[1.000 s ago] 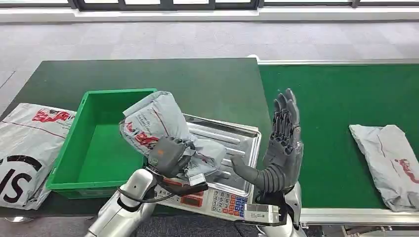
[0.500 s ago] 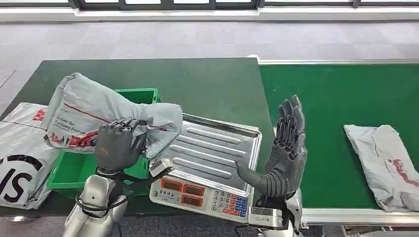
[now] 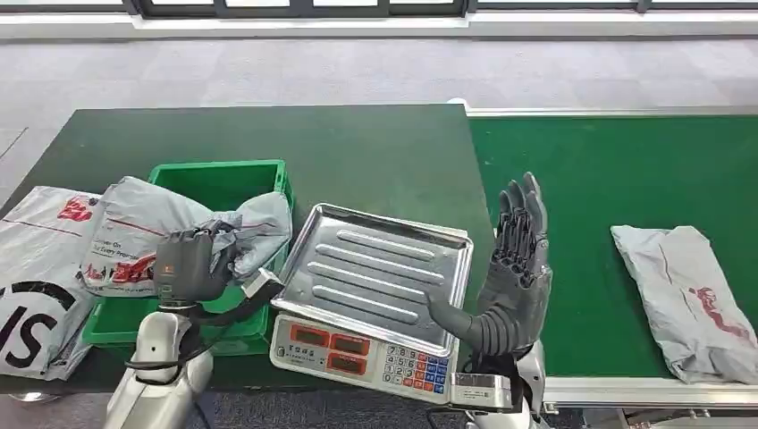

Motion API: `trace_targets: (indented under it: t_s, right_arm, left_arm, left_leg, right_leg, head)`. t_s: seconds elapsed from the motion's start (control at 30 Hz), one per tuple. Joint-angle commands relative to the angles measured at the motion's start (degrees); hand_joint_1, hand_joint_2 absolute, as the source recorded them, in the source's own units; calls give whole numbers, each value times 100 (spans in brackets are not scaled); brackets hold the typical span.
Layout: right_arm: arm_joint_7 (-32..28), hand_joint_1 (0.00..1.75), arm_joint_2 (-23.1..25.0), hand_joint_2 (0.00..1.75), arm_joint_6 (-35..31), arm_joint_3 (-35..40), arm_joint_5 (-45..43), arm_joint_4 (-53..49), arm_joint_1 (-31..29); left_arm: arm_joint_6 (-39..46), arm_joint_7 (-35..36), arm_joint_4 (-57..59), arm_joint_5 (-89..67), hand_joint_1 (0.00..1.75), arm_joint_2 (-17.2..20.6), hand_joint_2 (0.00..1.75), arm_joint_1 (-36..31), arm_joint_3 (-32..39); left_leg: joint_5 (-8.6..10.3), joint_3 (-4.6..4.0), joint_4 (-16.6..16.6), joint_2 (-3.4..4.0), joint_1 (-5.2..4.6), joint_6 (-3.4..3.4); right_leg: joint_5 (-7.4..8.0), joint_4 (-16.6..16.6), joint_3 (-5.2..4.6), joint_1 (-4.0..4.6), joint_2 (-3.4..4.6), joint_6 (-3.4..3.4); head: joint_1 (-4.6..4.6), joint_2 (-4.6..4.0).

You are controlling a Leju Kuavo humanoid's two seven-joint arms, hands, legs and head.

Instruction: Moved the parcel from conveyor to table for the left to box.

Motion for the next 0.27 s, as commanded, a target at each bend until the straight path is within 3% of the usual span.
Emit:
trace_targets:
  t_s: [0.03, 0.27]
  right_arm:
    - [45, 0, -198, 175, -13, 326, -62, 439, -332]
    - [45, 0, -204, 175, -15, 326, -62, 443, -319]
  left_arm:
    - [73, 155, 1588, -268, 175, -126, 175, -598, 503]
    - [71, 154, 1588, -268, 175, -131, 175, -601, 502]
  left_leg:
    - [3, 8, -6, 4, 3, -2]
    - [12, 6, -19, 10, 9, -5]
  right_leg:
    - [3, -8, 10, 4, -4, -3]
    - [14, -25, 13, 11, -7, -9]
  head:
    - [0, 0]
    - [0, 0]
